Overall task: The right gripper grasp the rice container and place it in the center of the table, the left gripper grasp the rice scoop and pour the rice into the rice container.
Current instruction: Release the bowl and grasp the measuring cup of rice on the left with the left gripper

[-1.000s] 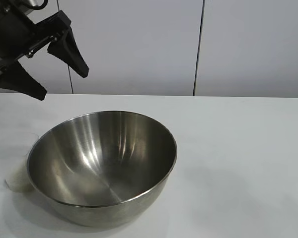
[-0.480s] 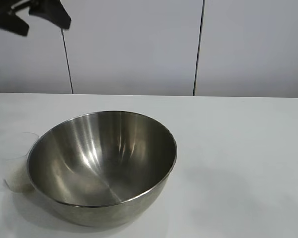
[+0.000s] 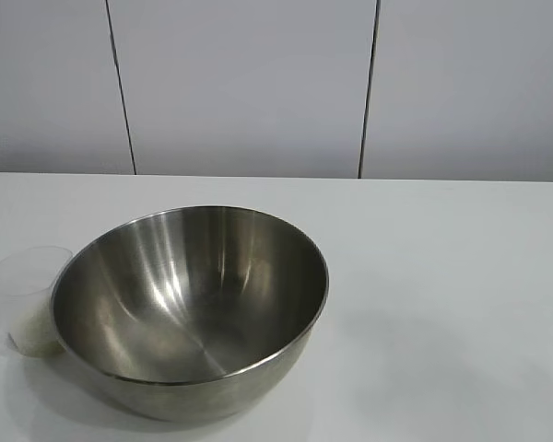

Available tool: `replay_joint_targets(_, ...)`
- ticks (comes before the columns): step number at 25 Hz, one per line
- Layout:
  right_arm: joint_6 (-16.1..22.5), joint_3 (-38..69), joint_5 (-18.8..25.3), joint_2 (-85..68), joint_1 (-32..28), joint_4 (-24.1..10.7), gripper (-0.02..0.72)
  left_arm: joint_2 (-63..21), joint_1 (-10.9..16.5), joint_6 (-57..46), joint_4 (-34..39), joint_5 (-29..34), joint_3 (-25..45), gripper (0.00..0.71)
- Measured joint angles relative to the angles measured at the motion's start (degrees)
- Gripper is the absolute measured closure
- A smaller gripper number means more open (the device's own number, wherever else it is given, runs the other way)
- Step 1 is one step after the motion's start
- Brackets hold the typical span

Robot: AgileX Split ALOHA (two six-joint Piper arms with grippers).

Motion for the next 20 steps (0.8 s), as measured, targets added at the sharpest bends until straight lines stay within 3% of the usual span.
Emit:
replay_joint_targets(6, 0.07, 0.00, 0.04, 0.00, 0.00, 0.00, 0.231, 0.00, 6.58, -10.37, -0.34, -17.38, 11.04, 0.051)
replay_joint_targets(10, 0.07, 0.00, 0.04, 0.00, 0.00, 0.00, 0.231, 1.34, 10.45, -13.10, -0.29, -23.92, 13.83, 0.051)
replay_joint_targets(16, 0.12, 0.00, 0.04, 0.00, 0.00, 0.00, 0.231, 13.79, 11.21, -13.80, 3.63, -28.58, 15.24, 0.086)
replay_joint_targets(20, 0.12, 0.00, 0.04, 0.00, 0.00, 0.00, 0.231, 25.23, 11.21, -11.04, 4.68, -39.62, 15.24, 0.178)
